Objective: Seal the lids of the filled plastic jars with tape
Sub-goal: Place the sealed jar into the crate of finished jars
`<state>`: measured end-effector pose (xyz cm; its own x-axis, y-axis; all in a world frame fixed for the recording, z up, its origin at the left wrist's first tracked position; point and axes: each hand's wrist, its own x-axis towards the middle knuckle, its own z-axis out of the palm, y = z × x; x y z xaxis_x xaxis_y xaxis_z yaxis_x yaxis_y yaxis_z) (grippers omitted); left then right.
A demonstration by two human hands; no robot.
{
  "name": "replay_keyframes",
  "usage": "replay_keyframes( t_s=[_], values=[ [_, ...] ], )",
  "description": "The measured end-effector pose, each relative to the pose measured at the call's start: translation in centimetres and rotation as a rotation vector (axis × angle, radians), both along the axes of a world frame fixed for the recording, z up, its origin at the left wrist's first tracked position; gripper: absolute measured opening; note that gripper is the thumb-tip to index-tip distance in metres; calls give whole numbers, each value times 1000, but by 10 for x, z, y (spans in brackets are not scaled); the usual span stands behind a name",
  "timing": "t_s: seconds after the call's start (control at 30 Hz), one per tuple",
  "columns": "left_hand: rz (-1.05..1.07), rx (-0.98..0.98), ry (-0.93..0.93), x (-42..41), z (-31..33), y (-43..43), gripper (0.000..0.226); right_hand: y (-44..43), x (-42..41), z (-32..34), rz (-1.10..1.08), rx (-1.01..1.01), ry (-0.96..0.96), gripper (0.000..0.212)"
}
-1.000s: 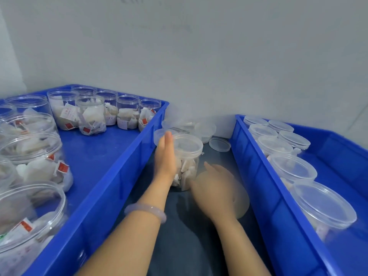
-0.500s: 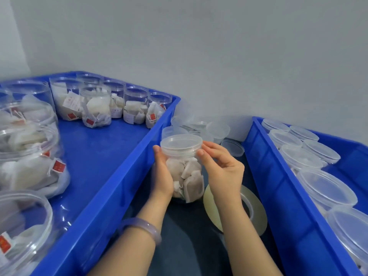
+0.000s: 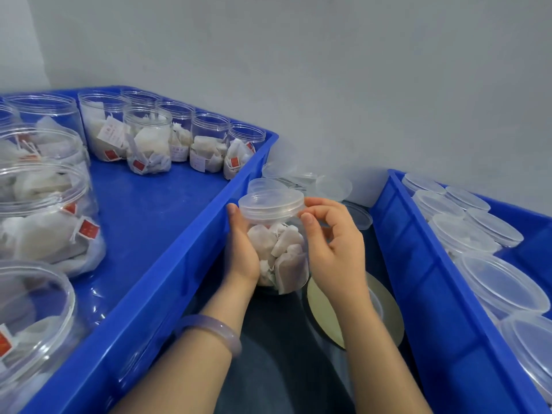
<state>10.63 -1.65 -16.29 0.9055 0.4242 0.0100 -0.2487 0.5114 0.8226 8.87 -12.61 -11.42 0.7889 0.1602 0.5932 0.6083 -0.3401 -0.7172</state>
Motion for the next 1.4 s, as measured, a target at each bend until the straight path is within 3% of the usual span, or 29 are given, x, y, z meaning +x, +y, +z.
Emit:
replay_keyframes(
  t_s=[0.17,0.37,0.6,0.73,0.9,1.0,1.1,1.2,1.3,1.4],
  values=[
    [14,48,91,0,-1,1,98,-19,1,19,212,-62,215,25],
    [22,65,114,-4,4,-1,123,-16,8,8,15,23,226,17],
    [-21,72,29,-2,1,0,101,-5,4,-3,-110,58,-12,21],
    [-68,55,21,-2,0,-3,99,-3,7,-6,-140,380,188,24],
    [11,197,11,-6,-1,-12,100,-6,10,9,11,512,317,9],
    [-92,270,-124,-14,3,-17,89,1,9,13,-38,473,305,34],
    [-144,156,-155,-15,18,-4,72,13,4,10,-35,487,272,39],
    [-198,302,-141,-16,36,15,52,20,4,3,14,552,358,48],
    [-303,469,-128,-24,37,16,55,17,7,0,32,630,464,48],
    [-253,480,-146,-28,35,14,60,19,4,-5,30,667,372,45]
  ],
)
